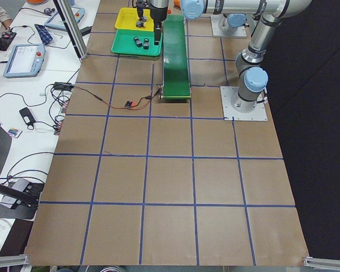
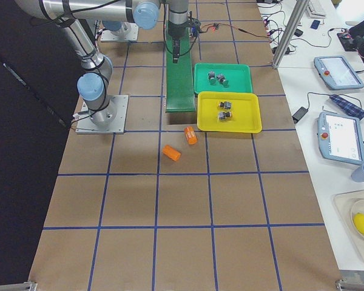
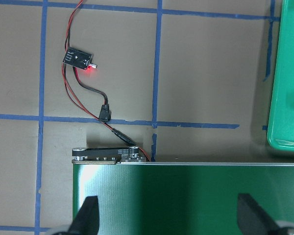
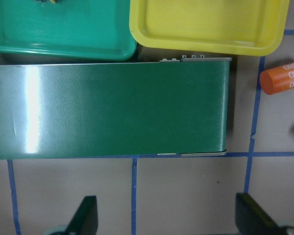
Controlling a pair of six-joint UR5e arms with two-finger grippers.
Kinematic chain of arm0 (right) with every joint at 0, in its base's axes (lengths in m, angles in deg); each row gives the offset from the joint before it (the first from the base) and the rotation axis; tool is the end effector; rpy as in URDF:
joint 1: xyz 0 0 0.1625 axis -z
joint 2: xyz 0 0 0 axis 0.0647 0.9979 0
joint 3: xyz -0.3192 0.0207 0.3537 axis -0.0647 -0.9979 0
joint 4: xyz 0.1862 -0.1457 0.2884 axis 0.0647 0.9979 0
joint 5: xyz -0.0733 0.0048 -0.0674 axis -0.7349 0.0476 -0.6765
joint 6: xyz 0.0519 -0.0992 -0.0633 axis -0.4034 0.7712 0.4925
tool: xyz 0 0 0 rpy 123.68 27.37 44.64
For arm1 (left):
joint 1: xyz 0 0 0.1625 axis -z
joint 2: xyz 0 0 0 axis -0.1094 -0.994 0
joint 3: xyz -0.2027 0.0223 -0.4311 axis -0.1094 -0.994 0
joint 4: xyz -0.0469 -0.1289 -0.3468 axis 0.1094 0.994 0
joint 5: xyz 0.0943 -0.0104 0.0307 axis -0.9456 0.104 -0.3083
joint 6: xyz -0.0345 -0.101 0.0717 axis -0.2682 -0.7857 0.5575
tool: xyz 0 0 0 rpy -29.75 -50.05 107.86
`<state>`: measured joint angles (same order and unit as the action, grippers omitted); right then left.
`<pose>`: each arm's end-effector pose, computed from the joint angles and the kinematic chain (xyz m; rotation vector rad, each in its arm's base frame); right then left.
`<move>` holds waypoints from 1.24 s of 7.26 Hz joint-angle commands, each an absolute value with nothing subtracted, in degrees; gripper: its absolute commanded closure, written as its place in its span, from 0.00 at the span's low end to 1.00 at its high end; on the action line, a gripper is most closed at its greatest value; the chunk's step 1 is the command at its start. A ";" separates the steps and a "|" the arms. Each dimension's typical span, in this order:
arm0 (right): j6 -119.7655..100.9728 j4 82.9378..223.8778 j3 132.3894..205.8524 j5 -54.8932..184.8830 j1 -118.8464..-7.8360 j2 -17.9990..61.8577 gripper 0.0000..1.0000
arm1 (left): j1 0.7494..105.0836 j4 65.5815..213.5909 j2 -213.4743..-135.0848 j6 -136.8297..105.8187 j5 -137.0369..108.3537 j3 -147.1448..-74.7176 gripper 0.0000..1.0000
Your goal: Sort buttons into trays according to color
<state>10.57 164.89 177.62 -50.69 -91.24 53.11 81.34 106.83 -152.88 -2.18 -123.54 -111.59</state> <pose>0.1121 -0.3572 0.4960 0.0284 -3.0965 -0.0628 -0.1199 -0.4526 0.5241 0.0988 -3.0951 0.1806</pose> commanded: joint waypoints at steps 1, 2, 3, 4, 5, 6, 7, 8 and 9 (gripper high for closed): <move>10.45 165.17 172.14 -50.22 -91.25 49.62 0.00 | 81.35 106.80 -152.14 -2.18 -123.76 -112.59 0.00; 10.44 163.34 168.45 -50.57 -91.60 45.76 0.00 | 81.35 106.72 -153.01 -2.27 -123.94 -112.60 0.00; 7.40 162.02 167.28 -49.88 -91.95 43.90 0.00 | 81.35 106.89 -151.36 -2.36 -124.29 -112.69 0.00; 6.76 159.31 167.79 -49.26 -92.04 44.05 0.00 | 81.35 107.67 -151.26 -3.14 -124.47 -112.77 0.00; 6.32 159.28 167.80 -49.17 -92.04 44.23 0.00 | 80.91 106.90 -153.26 -3.67 -123.77 -112.60 0.00; 6.66 159.37 167.80 -49.26 -92.04 43.97 0.00 | 80.91 106.89 -154.41 -2.98 -123.59 -112.86 0.00; 6.58 159.45 167.80 -49.26 -92.04 43.88 0.00 | 80.65 106.98 -154.86 -3.06 -123.59 -112.78 0.00; 6.40 159.37 167.88 -48.82 -92.04 43.88 0.00 | 80.64 106.98 -154.77 -3.06 -123.76 -112.60 0.00; 6.58 159.19 167.88 -46.90 -91.95 43.79 0.00 | 80.56 107.67 -154.60 -3.06 -124.11 -111.82 0.00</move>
